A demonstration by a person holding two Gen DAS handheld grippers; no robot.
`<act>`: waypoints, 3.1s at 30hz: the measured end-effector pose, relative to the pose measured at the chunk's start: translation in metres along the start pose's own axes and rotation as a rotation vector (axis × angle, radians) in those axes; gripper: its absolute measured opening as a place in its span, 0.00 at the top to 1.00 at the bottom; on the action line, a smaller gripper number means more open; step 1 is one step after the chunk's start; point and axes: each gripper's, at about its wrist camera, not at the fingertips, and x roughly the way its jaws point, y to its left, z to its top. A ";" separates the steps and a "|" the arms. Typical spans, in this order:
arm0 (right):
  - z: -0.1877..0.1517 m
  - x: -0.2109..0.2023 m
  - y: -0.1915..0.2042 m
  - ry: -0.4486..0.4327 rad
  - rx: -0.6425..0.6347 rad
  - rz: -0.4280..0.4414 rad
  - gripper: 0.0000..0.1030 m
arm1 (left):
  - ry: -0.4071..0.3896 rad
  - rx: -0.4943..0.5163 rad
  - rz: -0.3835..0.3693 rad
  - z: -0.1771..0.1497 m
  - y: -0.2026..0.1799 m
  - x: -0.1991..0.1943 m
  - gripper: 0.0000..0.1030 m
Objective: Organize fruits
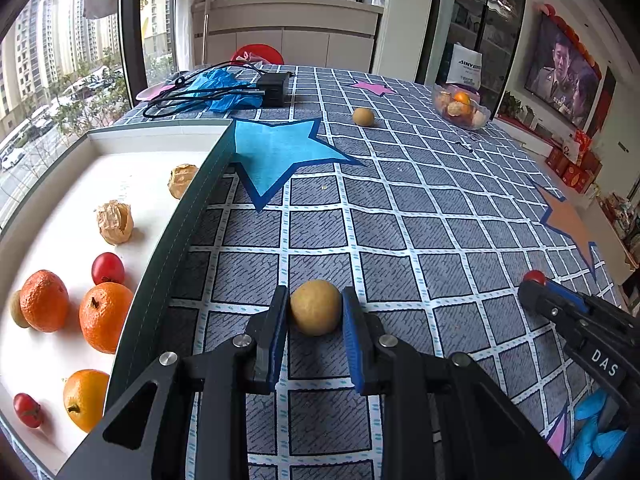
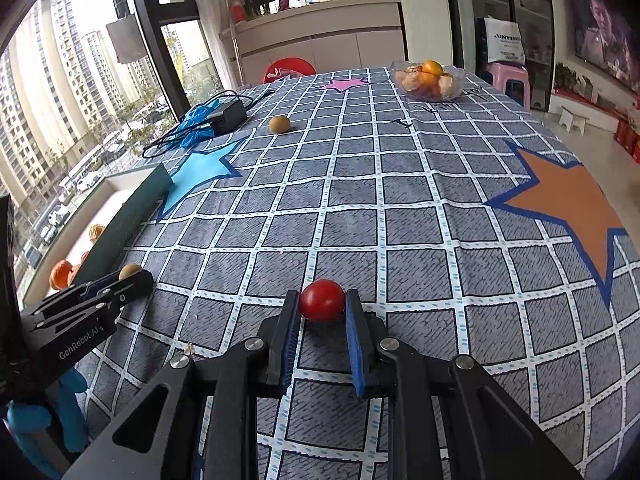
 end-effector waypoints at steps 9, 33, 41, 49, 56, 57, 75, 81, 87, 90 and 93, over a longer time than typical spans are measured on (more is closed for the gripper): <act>0.000 0.001 -0.002 0.004 0.018 0.016 0.77 | 0.003 0.021 0.024 0.000 -0.004 0.000 0.72; 0.000 -0.001 -0.007 -0.001 0.038 0.037 0.77 | 0.007 0.054 0.051 0.000 -0.010 0.002 0.72; 0.000 -0.001 -0.007 0.000 0.038 0.038 0.77 | 0.006 0.052 0.048 0.000 -0.010 0.002 0.72; 0.000 -0.001 -0.007 -0.001 0.039 0.038 0.77 | 0.006 0.052 0.048 0.000 -0.010 0.002 0.72; 0.000 -0.001 -0.008 -0.001 0.038 0.038 0.77 | 0.006 0.052 0.048 0.000 -0.010 0.002 0.72; 0.000 -0.001 -0.008 -0.001 0.039 0.038 0.77 | 0.006 0.053 0.049 0.000 -0.010 0.002 0.72; 0.000 -0.001 -0.008 -0.001 0.039 0.038 0.77 | 0.006 0.052 0.047 0.000 -0.010 0.002 0.72; 0.000 -0.001 -0.008 0.000 0.039 0.037 0.77 | 0.006 0.052 0.048 0.000 -0.009 0.002 0.72; 0.000 -0.001 -0.008 0.000 0.038 0.037 0.77 | 0.006 0.051 0.047 0.000 -0.010 0.002 0.72; 0.000 -0.001 -0.008 0.000 0.039 0.037 0.77 | 0.006 0.051 0.046 0.000 -0.009 0.002 0.72; 0.000 -0.001 -0.008 -0.001 0.040 0.038 0.77 | 0.006 0.050 0.046 0.000 -0.009 0.002 0.72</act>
